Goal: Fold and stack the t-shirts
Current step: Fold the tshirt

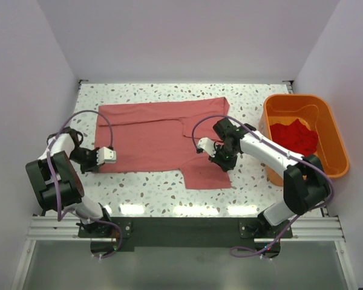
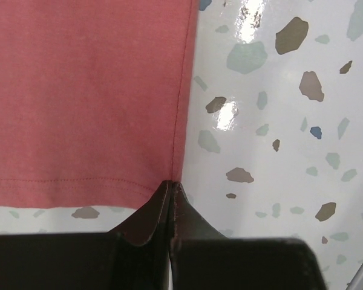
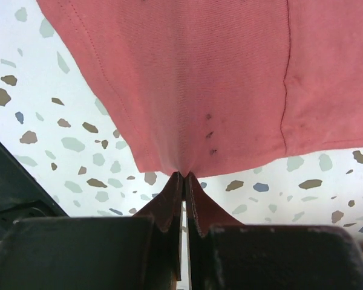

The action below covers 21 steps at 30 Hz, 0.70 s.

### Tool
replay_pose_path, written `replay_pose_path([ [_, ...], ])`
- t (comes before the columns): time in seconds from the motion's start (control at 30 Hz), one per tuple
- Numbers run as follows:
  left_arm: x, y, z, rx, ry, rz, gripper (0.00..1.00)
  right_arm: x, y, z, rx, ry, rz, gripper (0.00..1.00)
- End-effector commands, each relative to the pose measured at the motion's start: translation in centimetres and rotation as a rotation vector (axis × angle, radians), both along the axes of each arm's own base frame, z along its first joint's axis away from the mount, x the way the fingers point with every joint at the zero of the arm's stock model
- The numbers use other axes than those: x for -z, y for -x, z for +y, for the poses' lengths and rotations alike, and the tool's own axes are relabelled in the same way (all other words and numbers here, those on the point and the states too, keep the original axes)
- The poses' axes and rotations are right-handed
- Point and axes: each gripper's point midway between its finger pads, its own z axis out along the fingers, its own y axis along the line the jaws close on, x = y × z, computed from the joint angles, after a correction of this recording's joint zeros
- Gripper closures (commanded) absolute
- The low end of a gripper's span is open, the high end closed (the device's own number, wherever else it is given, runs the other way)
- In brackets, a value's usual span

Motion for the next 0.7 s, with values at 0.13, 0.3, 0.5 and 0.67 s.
replay_pose_path([
  [0.13,-3.6,-2.1,0.5,-0.035,0.060,-0.074,1.00,-2.3,-1.0,0.4,0.013,-0.036,-0.036,1.00],
  [0.3,-5.0,-4.3,0.1,-0.094,0.132,-0.102,1.00,-4.0,-4.7,0.7,0.033,-0.057,-0.068,1.00],
  [0.5,-6.5,-8.0,0.5,-0.165,0.198,-0.132,1.00,-5.0,-8.5,0.4,0.012,-0.043,-0.082,1.00],
  [0.67,-7.6,-11.5,0.9,-0.206,0.218,-0.161,1.00,-5.7,-11.5,0.3,0.016,-0.040,-0.097,1.00],
])
